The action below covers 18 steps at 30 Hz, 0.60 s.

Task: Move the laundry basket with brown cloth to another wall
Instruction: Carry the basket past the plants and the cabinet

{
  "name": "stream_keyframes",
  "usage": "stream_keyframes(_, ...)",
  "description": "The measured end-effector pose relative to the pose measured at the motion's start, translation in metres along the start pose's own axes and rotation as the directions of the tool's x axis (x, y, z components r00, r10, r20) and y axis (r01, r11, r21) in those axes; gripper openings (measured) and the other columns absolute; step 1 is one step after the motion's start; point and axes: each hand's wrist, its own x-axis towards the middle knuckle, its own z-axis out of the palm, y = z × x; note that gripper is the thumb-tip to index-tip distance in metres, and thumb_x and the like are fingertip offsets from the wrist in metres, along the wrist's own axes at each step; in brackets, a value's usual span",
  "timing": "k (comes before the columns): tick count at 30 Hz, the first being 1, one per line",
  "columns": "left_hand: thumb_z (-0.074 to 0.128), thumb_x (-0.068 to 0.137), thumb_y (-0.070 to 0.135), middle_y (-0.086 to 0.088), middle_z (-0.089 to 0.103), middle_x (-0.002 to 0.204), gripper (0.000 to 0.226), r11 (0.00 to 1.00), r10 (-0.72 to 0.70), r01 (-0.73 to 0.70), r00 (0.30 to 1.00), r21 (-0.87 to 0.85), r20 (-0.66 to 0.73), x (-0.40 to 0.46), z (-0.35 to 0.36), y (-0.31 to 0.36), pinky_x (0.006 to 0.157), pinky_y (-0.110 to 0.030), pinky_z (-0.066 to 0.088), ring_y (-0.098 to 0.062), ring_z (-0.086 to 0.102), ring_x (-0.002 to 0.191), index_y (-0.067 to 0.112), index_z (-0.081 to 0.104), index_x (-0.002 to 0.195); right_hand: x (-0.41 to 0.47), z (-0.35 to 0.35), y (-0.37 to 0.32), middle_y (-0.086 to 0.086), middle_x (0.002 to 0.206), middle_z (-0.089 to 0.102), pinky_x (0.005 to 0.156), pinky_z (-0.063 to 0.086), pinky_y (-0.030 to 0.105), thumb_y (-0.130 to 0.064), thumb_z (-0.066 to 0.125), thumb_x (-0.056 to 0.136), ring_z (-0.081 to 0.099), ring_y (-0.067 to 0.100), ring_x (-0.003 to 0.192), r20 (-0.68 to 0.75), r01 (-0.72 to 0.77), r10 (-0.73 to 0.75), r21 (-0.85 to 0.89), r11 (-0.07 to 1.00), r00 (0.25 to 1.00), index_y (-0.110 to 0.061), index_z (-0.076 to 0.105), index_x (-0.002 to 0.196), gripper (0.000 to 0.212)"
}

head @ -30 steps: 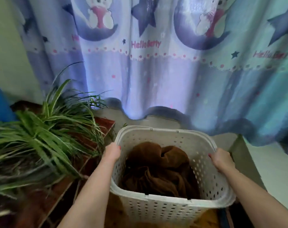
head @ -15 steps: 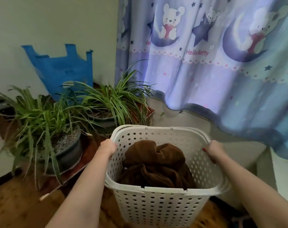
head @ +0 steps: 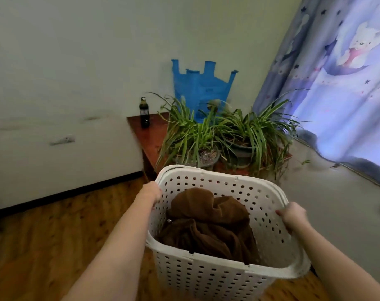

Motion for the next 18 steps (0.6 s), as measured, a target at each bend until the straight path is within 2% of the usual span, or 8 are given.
stream_keyframes(2,0.049,0.097,0.02,-0.019,0.066,0.116,0.036,0.999,-0.024,0.025,0.999,0.028,-0.027,-0.004,-0.026,-0.043,0.071,-0.027,0.041,-0.031,0.066,0.104,-0.005,0.058,0.122,-0.025,0.026,-0.029,0.023,0.092,0.066,0.073,0.059,0.05,-0.02,0.06,0.089,0.068,0.039,0.081,0.03,0.042,-0.041,-0.014,0.999,0.999,-0.001,0.057,0.087,0.02)
stream_keyframes(3,0.049,0.096,0.02,-0.017,0.067,0.103,0.035,0.998,-0.041,0.043,0.998,0.043,-0.037,-0.008,-0.038,-0.064,0.069,-0.025,0.041,-0.027,0.067,0.091,-0.004,0.059,0.12,-0.036,0.04,-0.042,0.023,0.092,0.066,0.075,0.059,0.05,-0.019,0.06,0.089,0.068,0.039,0.082,0.046,0.06,-0.059,-0.019,0.998,0.997,0.0,0.057,0.091,0.019)
stream_keyframes(5,0.048,0.097,0.021,-0.009,0.057,0.071,0.034,0.995,-0.083,0.086,0.995,0.05,-0.059,-0.016,-0.06,-0.103,0.059,-0.021,0.04,-0.017,0.056,0.06,-0.004,0.061,0.116,-0.061,0.066,-0.069,0.02,0.087,0.065,0.074,0.059,0.049,-0.018,0.06,0.089,0.068,0.037,0.078,0.082,0.094,-0.092,-0.025,0.995,0.992,-0.003,0.055,0.089,0.017)
stream_keyframes(6,0.048,0.097,0.021,-0.005,0.051,0.064,0.033,0.991,-0.123,0.126,0.99,0.046,-0.072,-0.021,-0.071,-0.127,0.052,-0.02,0.038,-0.015,0.05,0.053,-0.003,0.062,0.114,-0.074,0.082,-0.085,0.018,0.083,0.064,0.073,0.06,0.048,-0.018,0.06,0.089,0.068,0.035,0.076,0.105,0.123,-0.12,-0.022,0.992,0.987,-0.004,0.054,0.088,0.015)
stream_keyframes(8,0.048,0.096,0.019,-0.005,0.052,0.067,0.031,0.978,-0.203,0.206,0.974,0.018,-0.1,-0.028,-0.086,-0.167,0.049,-0.022,0.039,-0.016,0.052,0.055,-0.002,0.063,0.112,-0.095,0.105,-0.114,0.014,0.077,0.061,0.069,0.06,0.044,-0.016,0.059,0.091,0.066,0.031,0.071,0.152,0.176,-0.172,-0.015,0.984,0.973,-0.005,0.053,0.09,0.012)
stream_keyframes(12,0.044,0.096,0.015,-0.016,0.066,0.093,0.031,0.939,-0.344,0.338,0.931,-0.071,-0.124,-0.035,-0.11,-0.241,0.062,-0.028,0.049,-0.027,0.063,0.076,-0.003,0.061,0.114,-0.122,0.152,-0.177,0.015,0.075,0.061,0.064,0.06,0.041,-0.013,0.055,0.092,0.066,0.031,0.067,0.255,0.294,-0.274,-0.043,0.955,0.927,-0.001,0.057,0.095,0.013)
stream_keyframes(15,0.043,0.097,0.015,-0.015,0.064,0.087,0.031,0.903,-0.428,0.413,0.892,-0.119,-0.149,-0.027,-0.124,-0.286,0.066,-0.029,0.049,-0.027,0.062,0.078,-0.004,0.062,0.112,-0.13,0.186,-0.23,0.014,0.075,0.062,0.056,0.057,0.036,-0.013,0.054,0.092,0.064,0.028,0.06,0.322,0.378,-0.336,-0.075,0.923,0.885,0.0,0.06,0.102,0.017)
stream_keyframes(18,0.042,0.098,0.015,-0.017,0.064,0.096,0.032,0.871,-0.487,0.464,0.861,-0.163,-0.15,-0.01,-0.139,-0.319,0.075,-0.031,0.051,-0.028,0.062,0.083,-0.005,0.063,0.112,-0.13,0.218,-0.281,0.016,0.085,0.065,0.055,0.057,0.034,-0.013,0.054,0.093,0.065,0.028,0.063,0.357,0.449,-0.385,-0.114,0.886,0.851,0.001,0.059,0.107,0.02)
